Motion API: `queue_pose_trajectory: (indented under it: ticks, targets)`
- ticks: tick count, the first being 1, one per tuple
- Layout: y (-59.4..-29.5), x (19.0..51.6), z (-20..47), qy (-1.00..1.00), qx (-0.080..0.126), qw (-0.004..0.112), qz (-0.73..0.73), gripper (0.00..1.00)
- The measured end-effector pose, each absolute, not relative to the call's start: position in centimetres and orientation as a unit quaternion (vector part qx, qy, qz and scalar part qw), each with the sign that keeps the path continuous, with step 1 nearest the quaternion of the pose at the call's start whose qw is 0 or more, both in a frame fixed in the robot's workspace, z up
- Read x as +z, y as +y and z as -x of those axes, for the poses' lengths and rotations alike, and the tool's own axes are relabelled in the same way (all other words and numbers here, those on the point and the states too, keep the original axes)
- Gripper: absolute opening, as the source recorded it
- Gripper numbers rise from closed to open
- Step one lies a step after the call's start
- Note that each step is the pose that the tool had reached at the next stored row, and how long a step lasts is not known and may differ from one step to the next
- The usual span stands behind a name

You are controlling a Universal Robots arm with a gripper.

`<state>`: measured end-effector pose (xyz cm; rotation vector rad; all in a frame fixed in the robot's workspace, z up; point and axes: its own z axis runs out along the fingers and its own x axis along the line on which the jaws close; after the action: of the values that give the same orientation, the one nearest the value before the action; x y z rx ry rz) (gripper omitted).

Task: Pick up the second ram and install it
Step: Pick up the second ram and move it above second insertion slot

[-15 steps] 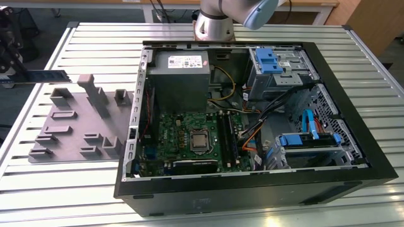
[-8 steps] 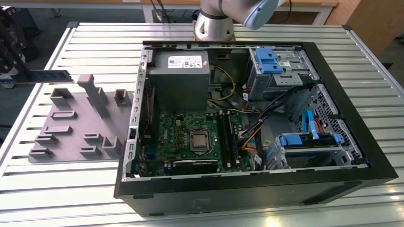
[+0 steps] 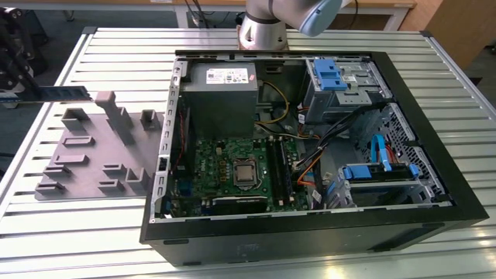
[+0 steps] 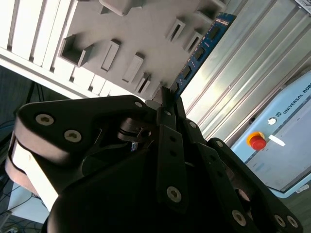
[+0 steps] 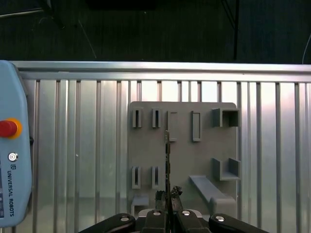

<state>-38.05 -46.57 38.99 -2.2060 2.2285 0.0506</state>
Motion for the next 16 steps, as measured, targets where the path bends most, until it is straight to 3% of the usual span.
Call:
queue_pose_trajectory:
  ticks: [16]
  targets:
    - [-46.57,38.96,37.48,0.711,0.015,0.003,0.703,0.14]
